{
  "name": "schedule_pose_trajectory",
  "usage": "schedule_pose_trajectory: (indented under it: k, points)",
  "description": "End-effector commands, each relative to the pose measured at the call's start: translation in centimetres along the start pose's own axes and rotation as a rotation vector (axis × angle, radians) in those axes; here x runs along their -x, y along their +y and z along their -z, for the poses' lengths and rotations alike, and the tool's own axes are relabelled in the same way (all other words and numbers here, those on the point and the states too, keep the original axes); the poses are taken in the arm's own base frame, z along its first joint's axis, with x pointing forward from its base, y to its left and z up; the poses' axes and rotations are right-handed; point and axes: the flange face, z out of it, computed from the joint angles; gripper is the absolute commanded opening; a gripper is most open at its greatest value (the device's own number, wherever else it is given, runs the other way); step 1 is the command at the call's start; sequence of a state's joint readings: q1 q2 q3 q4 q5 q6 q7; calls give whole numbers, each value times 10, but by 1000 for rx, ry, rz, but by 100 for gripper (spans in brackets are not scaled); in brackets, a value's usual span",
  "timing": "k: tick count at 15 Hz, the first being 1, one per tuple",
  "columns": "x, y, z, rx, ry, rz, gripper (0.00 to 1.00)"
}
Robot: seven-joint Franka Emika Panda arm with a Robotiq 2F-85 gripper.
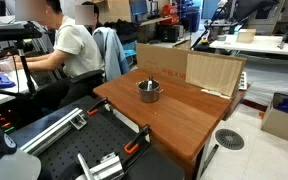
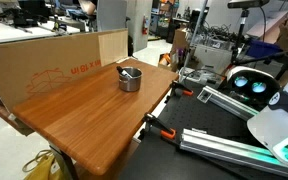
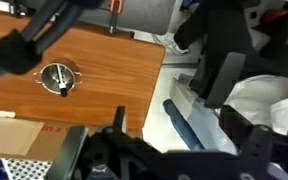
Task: Remove the marker from the pot and put it on the table
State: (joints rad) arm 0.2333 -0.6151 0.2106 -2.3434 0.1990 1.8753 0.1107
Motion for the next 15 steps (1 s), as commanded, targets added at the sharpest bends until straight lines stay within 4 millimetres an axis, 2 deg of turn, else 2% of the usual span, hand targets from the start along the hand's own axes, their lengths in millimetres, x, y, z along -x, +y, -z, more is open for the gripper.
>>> schedule_pose_trajectory:
  k: [1, 15]
  points:
    - [-1, 0, 1, 0, 2, 0, 100]
    - [-1, 3, -1, -16, 17, 18, 100]
